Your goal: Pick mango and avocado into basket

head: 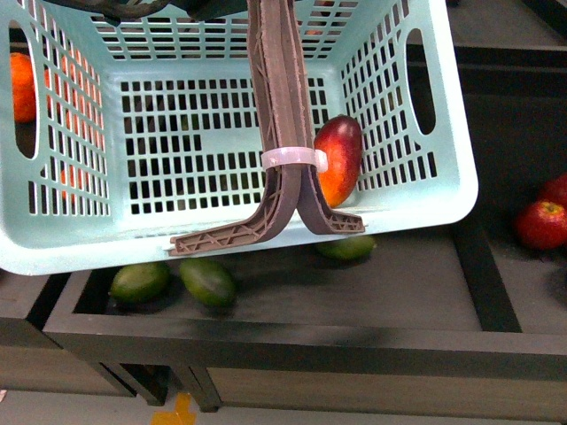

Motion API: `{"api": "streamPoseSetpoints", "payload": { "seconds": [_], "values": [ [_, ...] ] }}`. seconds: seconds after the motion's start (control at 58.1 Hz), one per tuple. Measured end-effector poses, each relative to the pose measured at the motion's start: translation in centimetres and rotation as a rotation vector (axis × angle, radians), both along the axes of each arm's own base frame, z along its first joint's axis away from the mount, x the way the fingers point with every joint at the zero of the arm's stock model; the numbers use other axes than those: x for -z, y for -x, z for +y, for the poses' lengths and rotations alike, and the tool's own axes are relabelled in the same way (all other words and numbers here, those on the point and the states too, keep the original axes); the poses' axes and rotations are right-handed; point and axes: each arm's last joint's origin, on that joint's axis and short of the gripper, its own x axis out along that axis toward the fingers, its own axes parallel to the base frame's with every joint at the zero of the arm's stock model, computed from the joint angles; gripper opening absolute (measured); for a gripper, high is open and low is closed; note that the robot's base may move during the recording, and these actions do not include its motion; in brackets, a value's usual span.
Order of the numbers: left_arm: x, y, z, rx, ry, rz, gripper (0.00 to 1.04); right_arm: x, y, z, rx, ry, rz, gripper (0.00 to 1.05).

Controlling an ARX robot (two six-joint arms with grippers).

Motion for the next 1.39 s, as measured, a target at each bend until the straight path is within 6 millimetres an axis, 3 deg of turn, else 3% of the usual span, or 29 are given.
{"api": "streamPoseSetpoints", "payload": {
  "seconds": [1.205,1.394],
  "values": [
    [-0.03,-0.01,0.04,-0.002,0.000,-0.001,0.06,-0.02,0.00,-0.03,0.001,0.001,-0.002,0.97],
    [-0.03,0.03,-0.03,0.006,0.003,0.001,0.06,-0.42,-0.89,-0.34,0.143,0.009,0.015,0.97]
  ]
}}
